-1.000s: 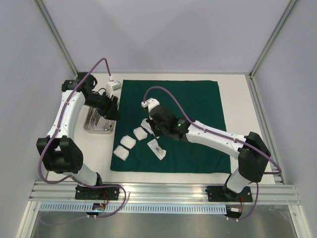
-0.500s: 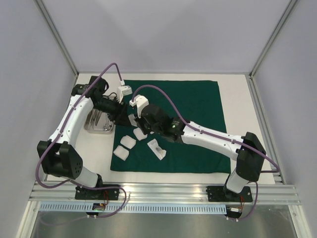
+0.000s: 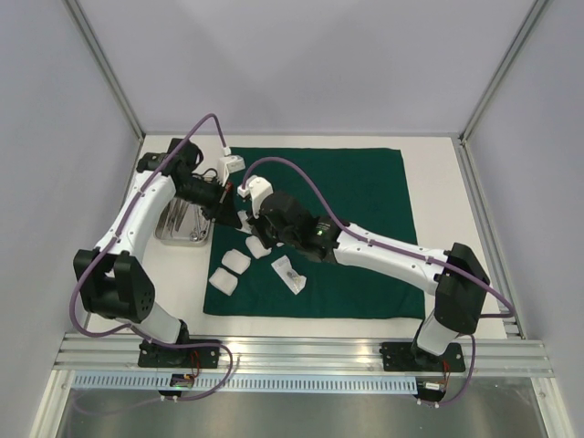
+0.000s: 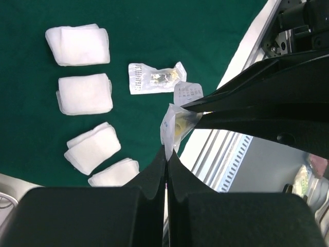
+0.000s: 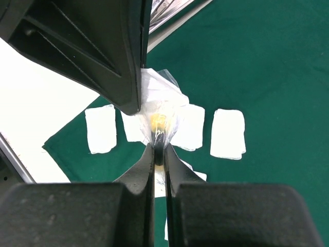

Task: Prepare the surgical pack

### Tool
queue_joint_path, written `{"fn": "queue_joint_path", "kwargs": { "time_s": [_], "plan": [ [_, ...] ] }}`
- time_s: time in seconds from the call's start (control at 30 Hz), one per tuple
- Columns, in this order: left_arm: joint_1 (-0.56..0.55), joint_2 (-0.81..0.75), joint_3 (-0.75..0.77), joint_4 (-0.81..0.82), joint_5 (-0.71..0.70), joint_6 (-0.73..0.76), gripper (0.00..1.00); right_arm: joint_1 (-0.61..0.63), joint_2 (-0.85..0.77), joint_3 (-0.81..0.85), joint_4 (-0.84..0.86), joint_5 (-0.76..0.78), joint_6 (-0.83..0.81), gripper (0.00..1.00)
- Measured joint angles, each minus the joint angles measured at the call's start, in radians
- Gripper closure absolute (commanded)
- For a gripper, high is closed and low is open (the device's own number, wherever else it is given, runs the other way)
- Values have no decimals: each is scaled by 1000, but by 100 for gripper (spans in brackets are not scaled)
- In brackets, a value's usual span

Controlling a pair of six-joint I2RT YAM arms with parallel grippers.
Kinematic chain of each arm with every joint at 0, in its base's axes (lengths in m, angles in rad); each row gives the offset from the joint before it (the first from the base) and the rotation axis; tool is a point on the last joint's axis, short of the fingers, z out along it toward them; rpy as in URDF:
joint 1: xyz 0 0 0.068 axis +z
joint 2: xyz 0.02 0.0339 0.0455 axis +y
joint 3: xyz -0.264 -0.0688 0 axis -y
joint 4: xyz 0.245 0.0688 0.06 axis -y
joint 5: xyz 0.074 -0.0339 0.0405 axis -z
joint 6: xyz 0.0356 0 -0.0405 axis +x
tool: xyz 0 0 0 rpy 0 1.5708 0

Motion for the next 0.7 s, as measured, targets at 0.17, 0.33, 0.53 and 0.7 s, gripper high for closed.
{"fn": "queue_joint_path", "kwargs": {
  "time_s": [0.17,0.33,0.53,0.7],
  "plan": [
    [3,5,2,13,-23,-13,100,0,3,0,0,18,3,49],
    [76,29,16,68,-89,-52,100,0,3,-9,2,65,9,32],
    [290,185,134,150,-130,-113,100,-3,-9,-72,4,107,9,31],
    [386,328,239,217,-181,-173,100,-15,-27,-93,1,125,11,32]
  ]
}}
